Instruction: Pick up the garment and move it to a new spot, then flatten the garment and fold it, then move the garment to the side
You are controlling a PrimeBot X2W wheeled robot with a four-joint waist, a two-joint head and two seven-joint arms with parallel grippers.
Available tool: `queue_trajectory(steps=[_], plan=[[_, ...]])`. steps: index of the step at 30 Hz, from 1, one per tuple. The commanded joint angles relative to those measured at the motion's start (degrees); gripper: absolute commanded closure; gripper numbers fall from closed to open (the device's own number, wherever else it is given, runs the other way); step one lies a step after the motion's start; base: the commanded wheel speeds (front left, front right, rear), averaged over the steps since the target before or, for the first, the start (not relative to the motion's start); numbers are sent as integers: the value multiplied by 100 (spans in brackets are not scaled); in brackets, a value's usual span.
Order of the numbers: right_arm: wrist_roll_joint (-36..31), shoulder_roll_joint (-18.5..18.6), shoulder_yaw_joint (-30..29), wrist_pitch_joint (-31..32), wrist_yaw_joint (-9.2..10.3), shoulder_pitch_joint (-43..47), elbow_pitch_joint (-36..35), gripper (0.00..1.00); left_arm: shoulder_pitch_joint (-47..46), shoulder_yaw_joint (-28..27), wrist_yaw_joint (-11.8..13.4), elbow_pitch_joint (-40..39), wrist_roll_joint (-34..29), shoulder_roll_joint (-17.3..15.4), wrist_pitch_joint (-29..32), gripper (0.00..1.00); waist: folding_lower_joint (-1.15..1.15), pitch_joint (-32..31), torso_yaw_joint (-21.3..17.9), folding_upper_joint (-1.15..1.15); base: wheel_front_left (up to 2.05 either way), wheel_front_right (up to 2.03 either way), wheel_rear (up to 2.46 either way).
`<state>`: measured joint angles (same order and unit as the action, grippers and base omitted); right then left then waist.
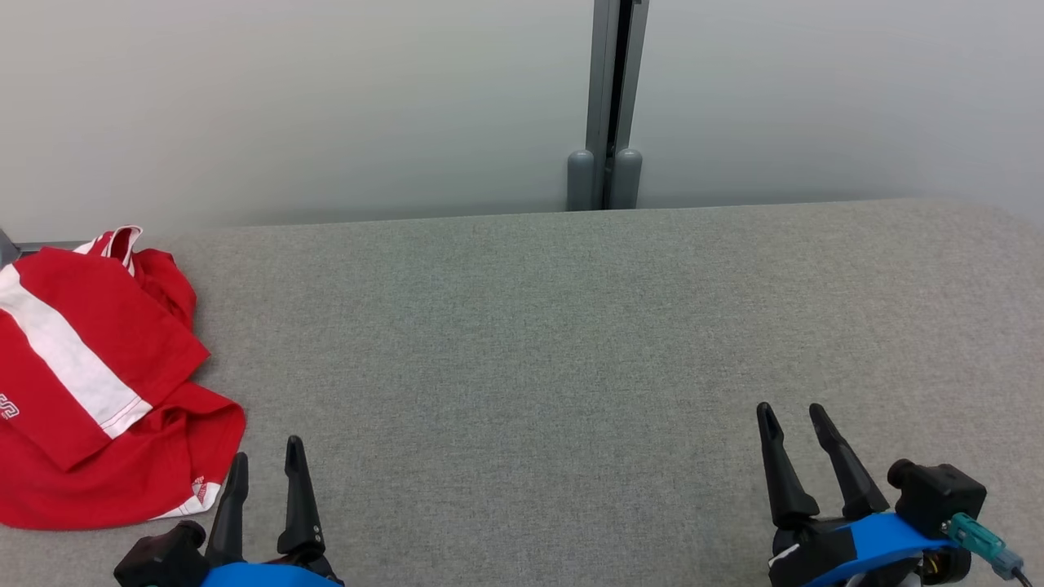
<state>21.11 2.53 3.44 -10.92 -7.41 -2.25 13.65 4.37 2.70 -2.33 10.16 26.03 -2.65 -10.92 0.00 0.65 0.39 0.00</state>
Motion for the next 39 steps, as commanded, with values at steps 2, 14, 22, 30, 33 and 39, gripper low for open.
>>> queue_trajectory(steps=[2, 14, 22, 30, 33, 39], plan=[[-200, 44, 19, -62, -12, -70, 0, 0, 25, 18, -7, 1, -134, -30, -60, 0, 0, 2, 0, 0, 0, 0, 0], [-818, 47, 66, -210, -12, -78, 79, 0, 67, 49, 2, 220, -509, -30, -207, 0, 0, 13, 8, 0, 0, 0, 0], [-1184, 48, 51, -295, -9, -91, 78, 0, 106, 83, 55, 295, -769, -31, -300, 0, 0, 32, 15, 0, 0, 0, 0], [-1493, 50, 97, -381, -9, -77, 99, 0, 119, 78, 84, 320, -1051, -31, -380, 0, 0, 34, 19, 0, 0, 0, 0], [-1603, 50, 108, -409, -9, -60, 109, 0, 153, 89, 88, 318, -1146, -31, -410, 0, 0, 25, 22, 0, 0, 0, 0], [-1594, 50, 140, -439, -9, -21, 142, 0, 196, 64, 83, 360, -1207, -30, -436, 0, 0, -5, 25, 0, 0, 0, 0]])
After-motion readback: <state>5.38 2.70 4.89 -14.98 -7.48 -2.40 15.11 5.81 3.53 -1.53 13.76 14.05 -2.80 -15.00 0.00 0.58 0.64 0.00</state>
